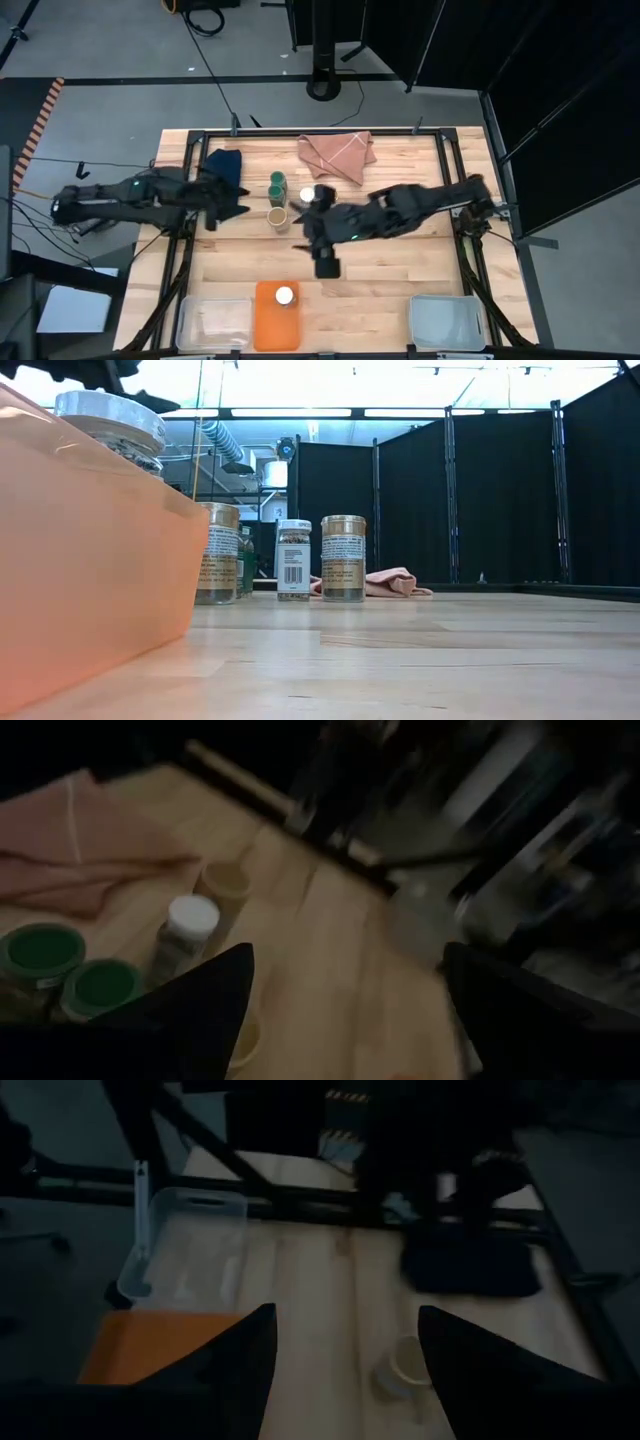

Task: Sort spices by type
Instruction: Put the left gold seasoning bottle into the transparent bin

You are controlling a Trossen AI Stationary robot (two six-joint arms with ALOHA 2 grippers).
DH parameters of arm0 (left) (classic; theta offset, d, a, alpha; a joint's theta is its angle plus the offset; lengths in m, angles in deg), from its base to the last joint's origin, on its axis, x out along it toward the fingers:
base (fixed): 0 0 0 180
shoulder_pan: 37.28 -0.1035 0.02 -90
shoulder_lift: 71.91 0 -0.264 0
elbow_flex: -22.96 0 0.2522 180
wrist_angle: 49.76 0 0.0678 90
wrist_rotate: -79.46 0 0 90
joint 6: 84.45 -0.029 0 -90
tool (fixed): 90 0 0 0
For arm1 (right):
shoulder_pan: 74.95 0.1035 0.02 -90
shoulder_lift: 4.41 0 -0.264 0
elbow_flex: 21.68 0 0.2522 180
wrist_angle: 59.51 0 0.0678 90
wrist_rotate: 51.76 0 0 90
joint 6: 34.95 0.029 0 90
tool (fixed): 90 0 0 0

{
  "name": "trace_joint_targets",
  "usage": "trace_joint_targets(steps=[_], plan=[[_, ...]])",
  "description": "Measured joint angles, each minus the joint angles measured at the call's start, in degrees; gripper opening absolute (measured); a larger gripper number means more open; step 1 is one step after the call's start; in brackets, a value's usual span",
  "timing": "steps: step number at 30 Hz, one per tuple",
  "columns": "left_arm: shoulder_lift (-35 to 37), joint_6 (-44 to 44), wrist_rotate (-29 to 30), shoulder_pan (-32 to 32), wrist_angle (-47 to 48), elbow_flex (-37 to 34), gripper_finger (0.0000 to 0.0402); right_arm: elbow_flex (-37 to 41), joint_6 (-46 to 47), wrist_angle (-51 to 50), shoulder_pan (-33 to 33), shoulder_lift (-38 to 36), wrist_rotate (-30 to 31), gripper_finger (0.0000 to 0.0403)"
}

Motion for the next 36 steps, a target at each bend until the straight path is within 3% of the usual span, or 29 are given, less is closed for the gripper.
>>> trace_joint_targets(steps=[11,21,36], plan=[[-21.75,-6.82,2.66,4.26,-0.88,1.71,0.0332,0.00,0.02,-4.73,0.07,-5.85,2.93,0.0247],[-26.43,-13.35,17.88,7.71,-3.10,1.80,0.0332,0.02,0.21,-10.72,0.07,-5.65,2.91,0.0245],[-36.60,-13.44,17.33,7.96,-4.56,1.76,0.0332,0.04,0.66,-10.96,0.07,-5.60,2.91,0.0243]])
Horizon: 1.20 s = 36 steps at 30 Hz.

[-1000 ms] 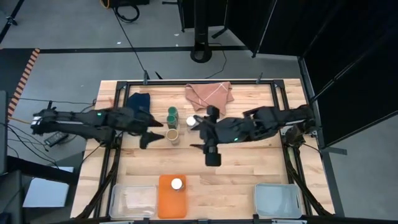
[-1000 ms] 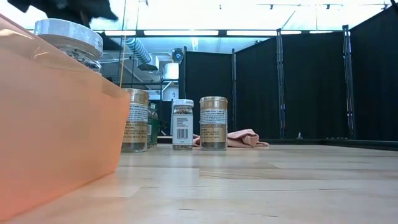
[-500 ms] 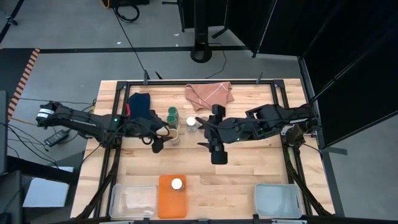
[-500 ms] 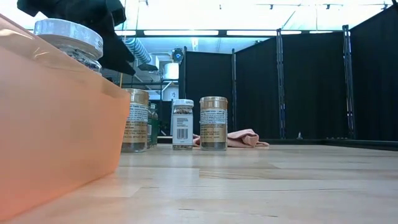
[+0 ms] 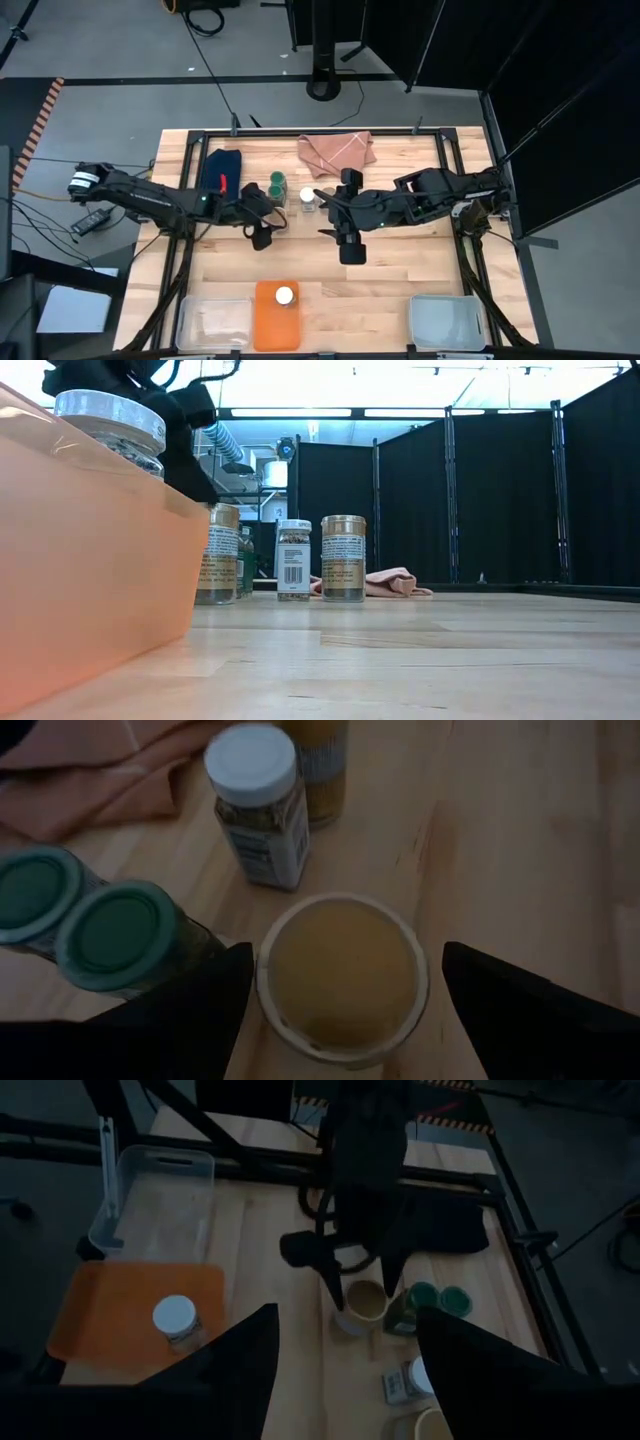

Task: Sort spices by type
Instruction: Put the left gold seasoning bottle into the transparent bin

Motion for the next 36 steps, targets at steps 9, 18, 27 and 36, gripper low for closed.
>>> trace_joint_targets(steps=[9,18,27,36], plan=[[-4.78,0.20,-0.25,0.00,-2.41,0.00,0.0333,0.00,1.45,0.00,0.00,0.00,-0.02,0.0242],[-5.61,0.26,0.64,0.00,-2.47,-0.02,0.0273,0.00,1.57,-0.09,0.00,0.00,-0.18,0.0242],[-5.59,1.88,1.03,0.00,-2.71,-0.02,0.0258,0.00,3.10,-0.27,0.00,0.00,-0.20,0.0232],[-5.59,4.31,0.57,1.89,1.39,6.17,0.0258,0.00,3.97,-2.96,0.00,0.00,-0.19,0.0230]])
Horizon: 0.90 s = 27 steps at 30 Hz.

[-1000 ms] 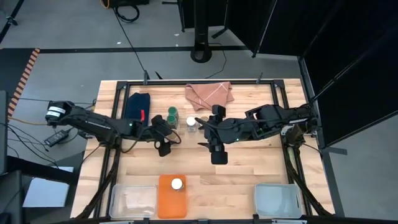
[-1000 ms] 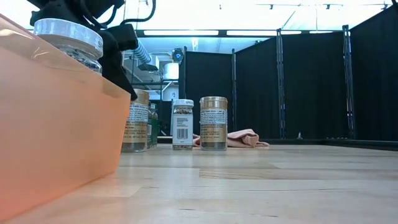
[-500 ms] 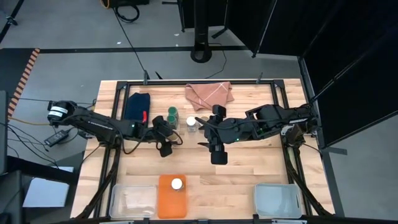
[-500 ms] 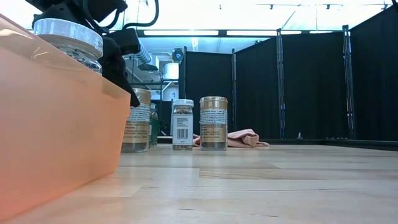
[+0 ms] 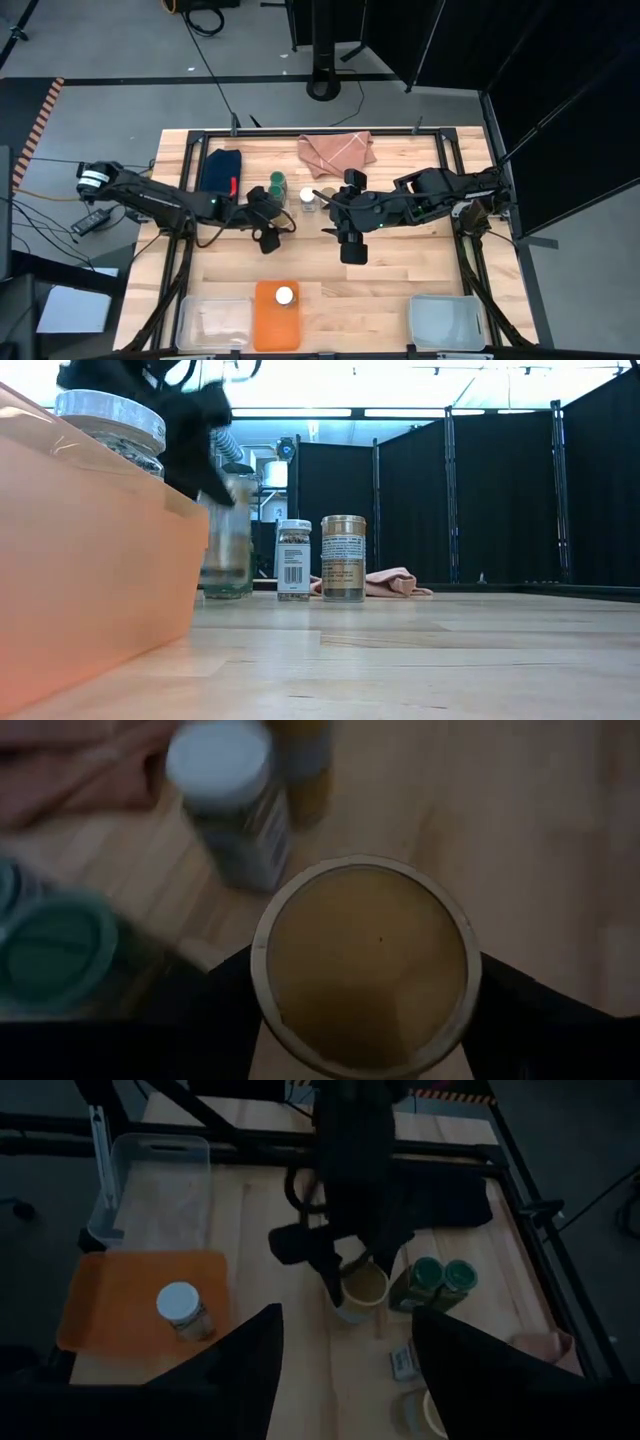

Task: Sort spices by type
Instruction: Put the left gold seasoning bottle into the transparent bin

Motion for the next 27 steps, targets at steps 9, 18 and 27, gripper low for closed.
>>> trace_joint_targets(steps=[9,18,27], plan=[[0.02,-2.80,0.11,5.67,20.21,18.57,0.0258,0.00,-0.02,-0.09,0.00,0.02,0.00,0.0230],[0.11,2.82,4.16,16.69,37.91,36.56,0.0258,0.00,0.13,-2.04,0.00,0.02,0.01,0.0230],[0.33,19.66,8.02,31.59,47.97,41.94,0.0258,0.00,0.09,-2.04,-0.10,0.02,0.01,0.0230]])
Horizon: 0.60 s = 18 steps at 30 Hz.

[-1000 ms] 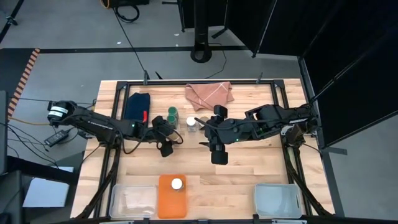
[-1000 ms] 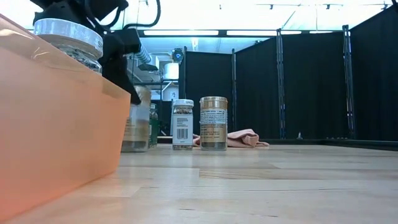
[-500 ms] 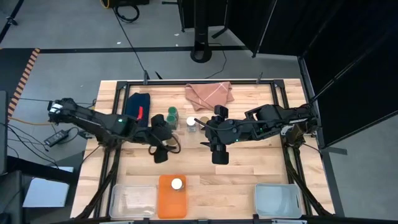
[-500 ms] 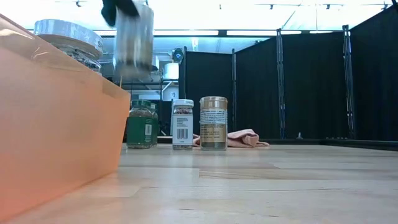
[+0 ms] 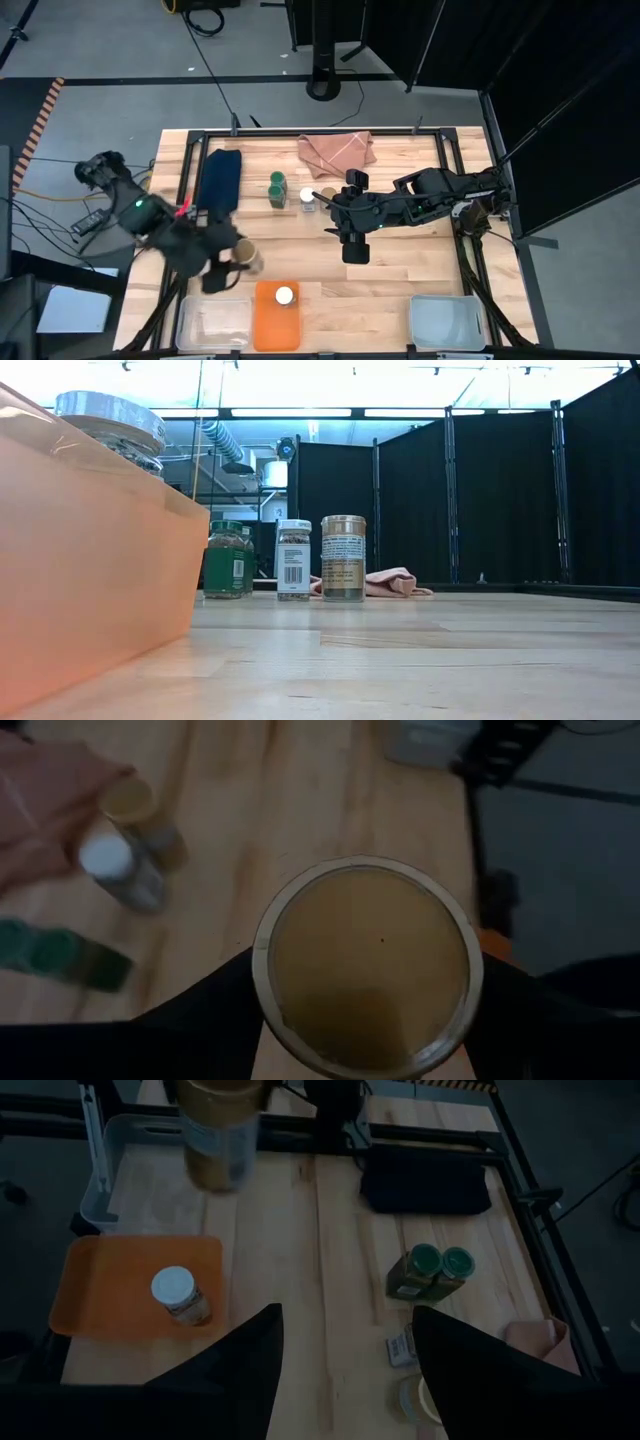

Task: Sort spices by type
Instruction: Put the left gold seasoning bottle into the transparent bin

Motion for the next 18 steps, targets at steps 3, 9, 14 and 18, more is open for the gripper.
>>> trace_joint_targets(steps=[3,9,14,18], plan=[[-0.21,7.38,2.97,5.42,3.99,0.00,0.0258,0.00,0.02,0.02,-0.21,0.00,0.00,0.0230],[-0.70,22.39,9.56,15.58,7.34,0.00,0.0258,0.00,0.03,0.47,-0.64,0.00,0.00,0.0230],[-2.91,32.17,12.90,22.35,8.70,0.00,0.0258,0.02,0.04,0.88,-0.92,0.02,0.00,0.0230],[-6.66,40.07,12.83,26.16,11.93,-0.02,0.0258,0.02,0.06,0.85,-1.02,0.02,0.00,0.0230]])
